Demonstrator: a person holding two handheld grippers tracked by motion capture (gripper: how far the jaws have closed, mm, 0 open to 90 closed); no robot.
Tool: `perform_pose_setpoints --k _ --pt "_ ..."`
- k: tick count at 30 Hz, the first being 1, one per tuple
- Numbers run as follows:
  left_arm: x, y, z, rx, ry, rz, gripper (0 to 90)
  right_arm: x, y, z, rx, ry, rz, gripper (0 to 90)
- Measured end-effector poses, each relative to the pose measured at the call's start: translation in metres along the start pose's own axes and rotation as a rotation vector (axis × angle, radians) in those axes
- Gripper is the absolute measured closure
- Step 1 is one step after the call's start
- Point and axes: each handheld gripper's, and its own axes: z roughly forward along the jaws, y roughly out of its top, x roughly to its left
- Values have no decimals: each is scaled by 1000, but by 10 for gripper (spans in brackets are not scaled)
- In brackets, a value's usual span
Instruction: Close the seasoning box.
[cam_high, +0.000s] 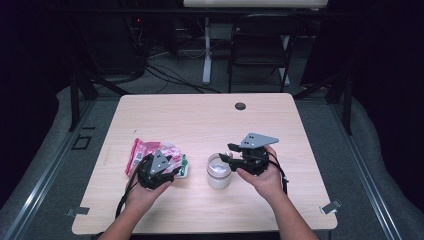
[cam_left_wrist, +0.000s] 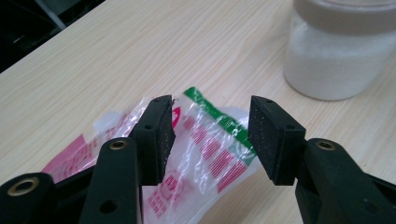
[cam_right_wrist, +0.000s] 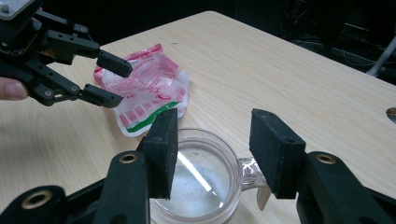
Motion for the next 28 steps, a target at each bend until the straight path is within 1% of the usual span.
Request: perform_pose_setpoints --k 3,6,7,8,11,12,14,17,19,22,28 --pt "4 -6 0 -2 9 -19 505 -1 -1 1 -2 -1 8 522" --pt "8 -10 2 12 26 -18 503 -2 -2 2 2 -7 9 521" --pt "9 -11 3 10 24 -28 501 -2 -2 2 5 -6 10 519" --pt "10 -12 3 10 23 -30 498 -2 -2 2 6 -6 10 518" --pt "12 -16 6 23 20 -47 494 -3 -3 3 9 -7 11 517" --pt "12 -18 7 11 17 -59 492 -3 -3 3 9 -8 13 516" --pt "12 -20 8 19 10 -70 487 -4 -4 4 15 -9 17 515" --pt "12 -22 9 26 12 -69 483 -6 -6 5 18 -12 21 513" --pt "12 -23 10 25 11 -77 481 -6 -7 6 22 -14 23 508" --pt "12 -23 11 29 15 -71 481 -7 -7 6 24 -18 23 505" --pt "14 -24 9 19 21 -82 476 -9 -8 6 27 -25 25 498"
